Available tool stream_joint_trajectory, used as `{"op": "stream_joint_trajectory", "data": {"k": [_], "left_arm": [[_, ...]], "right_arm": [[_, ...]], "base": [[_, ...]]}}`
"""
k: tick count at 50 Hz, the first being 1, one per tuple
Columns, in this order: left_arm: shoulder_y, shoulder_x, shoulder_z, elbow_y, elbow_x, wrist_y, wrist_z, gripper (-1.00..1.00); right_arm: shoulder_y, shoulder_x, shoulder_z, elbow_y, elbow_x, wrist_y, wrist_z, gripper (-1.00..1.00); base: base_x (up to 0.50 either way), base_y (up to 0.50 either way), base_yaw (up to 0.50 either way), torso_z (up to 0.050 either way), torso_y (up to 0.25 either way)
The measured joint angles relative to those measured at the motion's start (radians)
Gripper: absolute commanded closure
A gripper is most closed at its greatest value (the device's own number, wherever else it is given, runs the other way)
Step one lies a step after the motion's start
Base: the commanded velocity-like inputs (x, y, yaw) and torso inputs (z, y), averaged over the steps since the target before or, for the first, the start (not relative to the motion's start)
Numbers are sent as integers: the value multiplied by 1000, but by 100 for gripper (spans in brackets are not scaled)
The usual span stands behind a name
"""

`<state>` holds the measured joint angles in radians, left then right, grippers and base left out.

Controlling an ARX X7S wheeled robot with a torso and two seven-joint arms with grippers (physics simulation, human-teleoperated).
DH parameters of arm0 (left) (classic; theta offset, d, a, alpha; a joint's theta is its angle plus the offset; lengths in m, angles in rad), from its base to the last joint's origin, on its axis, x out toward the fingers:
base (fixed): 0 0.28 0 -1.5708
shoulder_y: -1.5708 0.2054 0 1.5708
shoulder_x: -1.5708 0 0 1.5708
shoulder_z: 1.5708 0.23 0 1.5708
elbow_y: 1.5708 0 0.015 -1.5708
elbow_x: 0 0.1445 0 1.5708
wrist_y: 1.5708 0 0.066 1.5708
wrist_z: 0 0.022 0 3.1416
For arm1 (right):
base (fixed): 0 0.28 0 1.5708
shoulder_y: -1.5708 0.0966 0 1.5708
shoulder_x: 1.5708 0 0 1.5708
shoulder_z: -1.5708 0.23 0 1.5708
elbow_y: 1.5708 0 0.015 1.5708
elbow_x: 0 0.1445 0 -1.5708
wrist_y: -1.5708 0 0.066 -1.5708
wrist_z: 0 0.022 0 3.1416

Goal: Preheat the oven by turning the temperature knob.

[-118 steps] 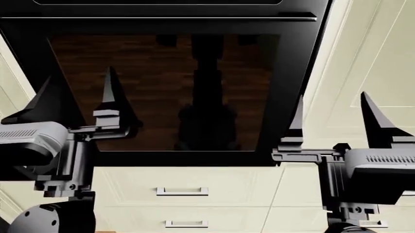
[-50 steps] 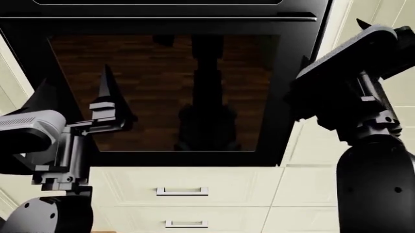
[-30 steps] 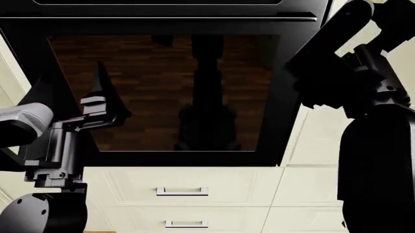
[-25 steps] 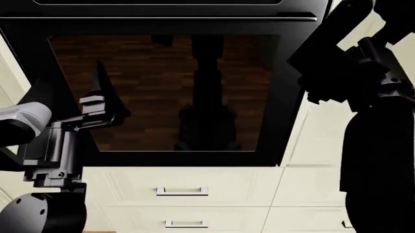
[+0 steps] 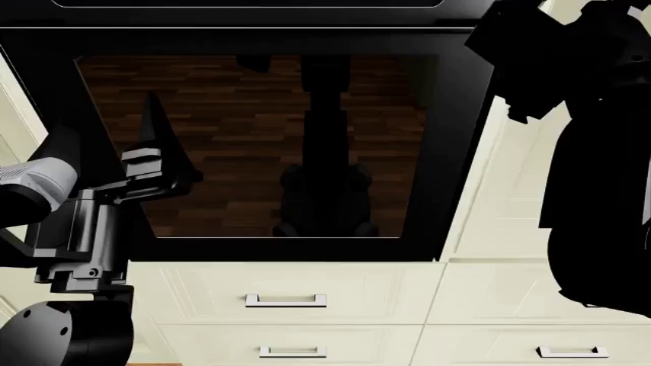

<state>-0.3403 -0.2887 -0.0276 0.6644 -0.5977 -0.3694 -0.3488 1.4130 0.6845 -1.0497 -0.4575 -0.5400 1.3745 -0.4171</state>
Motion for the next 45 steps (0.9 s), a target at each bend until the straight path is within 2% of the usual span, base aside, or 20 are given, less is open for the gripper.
{"op": "stream_joint_trajectory", "data": {"k": [45], "left_arm": [[2,-17,13,1,-19,9,-12,-100]], "right_arm": [[153,-71,-58,241,26,-158,-37,-100]], "base": [[0,0,0,3,0]]}}
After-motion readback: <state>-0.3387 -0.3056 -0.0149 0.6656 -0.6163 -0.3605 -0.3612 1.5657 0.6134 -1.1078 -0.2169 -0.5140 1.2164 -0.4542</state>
